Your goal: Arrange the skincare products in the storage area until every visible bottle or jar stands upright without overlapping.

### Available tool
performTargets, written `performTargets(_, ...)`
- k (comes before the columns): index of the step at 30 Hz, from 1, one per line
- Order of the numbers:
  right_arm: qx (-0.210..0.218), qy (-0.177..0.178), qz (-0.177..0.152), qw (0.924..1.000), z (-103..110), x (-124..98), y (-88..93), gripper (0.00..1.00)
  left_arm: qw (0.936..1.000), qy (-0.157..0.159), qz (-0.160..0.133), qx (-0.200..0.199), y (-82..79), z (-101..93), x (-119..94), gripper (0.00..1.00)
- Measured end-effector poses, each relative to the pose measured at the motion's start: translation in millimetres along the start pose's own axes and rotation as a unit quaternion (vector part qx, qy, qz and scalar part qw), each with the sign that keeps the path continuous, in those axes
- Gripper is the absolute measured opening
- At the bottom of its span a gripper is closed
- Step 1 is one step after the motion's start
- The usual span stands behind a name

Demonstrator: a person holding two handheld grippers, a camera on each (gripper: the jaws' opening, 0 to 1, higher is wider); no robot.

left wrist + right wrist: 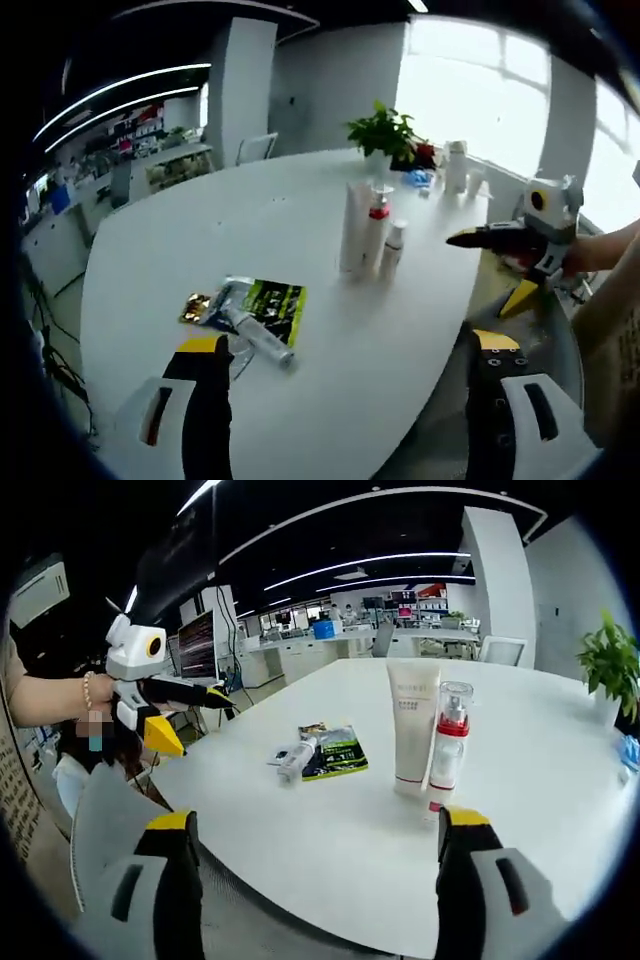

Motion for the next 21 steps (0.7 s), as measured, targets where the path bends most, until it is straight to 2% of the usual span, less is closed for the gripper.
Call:
performTargets(8,0.003,0.008,0.009,0.9999,-3,1,7.1,1.0,0.9979,-0.046,-0.012,-0.043,20.9,10.7,-22,0.97)
performTargets(19,-0.004,0.01,0.02,0.9997,-2,2,11.6,1.0,0.9926,-0.089,-0.001,-0.083,57.1,20.3,-49,0.95)
performTargets(21,-0.005,0.011,0.021,0.9997,-2,2,12.2,0.97,0.9918,-0.093,0.003,-0.087,63.7,20.5,-51,0.95)
Point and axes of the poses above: the point that each gripper's makers call its tool centre point, and the gripper's own axes: x roughly forward along the fingers, z roughly to its left, y roughly out of its underside, the point moved 3 cm from there along -x, roughly backward along the fingers, and after that the axes turned 11 degrees about -y, right-handed, at the moved point
